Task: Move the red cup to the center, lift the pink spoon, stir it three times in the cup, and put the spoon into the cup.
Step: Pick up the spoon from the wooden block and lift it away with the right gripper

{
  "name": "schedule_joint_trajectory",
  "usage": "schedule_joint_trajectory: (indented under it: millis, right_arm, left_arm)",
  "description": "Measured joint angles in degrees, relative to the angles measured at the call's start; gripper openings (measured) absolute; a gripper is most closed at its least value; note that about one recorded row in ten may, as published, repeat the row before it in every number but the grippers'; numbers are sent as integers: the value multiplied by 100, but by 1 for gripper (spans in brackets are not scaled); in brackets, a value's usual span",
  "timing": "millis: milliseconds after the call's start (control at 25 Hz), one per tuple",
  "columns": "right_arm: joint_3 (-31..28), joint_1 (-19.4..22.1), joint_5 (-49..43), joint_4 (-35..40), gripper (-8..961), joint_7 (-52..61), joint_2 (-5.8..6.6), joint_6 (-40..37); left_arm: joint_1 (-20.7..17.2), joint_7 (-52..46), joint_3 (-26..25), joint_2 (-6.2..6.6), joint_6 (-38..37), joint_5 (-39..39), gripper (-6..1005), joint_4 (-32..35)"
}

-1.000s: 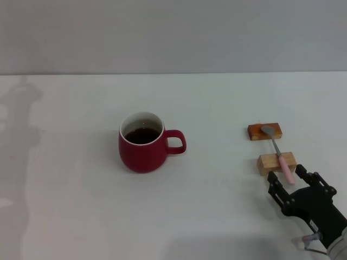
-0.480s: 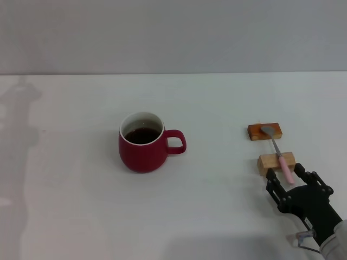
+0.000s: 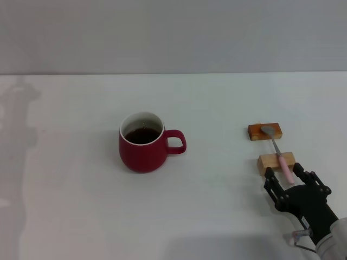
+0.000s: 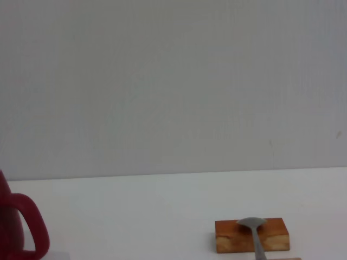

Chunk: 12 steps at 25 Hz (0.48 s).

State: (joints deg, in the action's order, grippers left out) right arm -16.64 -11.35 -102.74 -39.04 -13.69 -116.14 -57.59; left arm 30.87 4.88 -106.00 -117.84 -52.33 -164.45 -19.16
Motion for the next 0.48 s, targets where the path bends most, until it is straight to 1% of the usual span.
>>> schedule_joint_trajectory:
  millis: [120, 480]
  right_arm:
    - [-4, 7, 0, 9, 620, -18, -28, -14]
    - [-115, 90, 0, 20, 591, -29, -62, -48]
  left_arm:
    - [-11, 0, 0, 4, -31, 0, 27, -2]
    - [-30, 6, 0, 14, -57, 1, 28, -8]
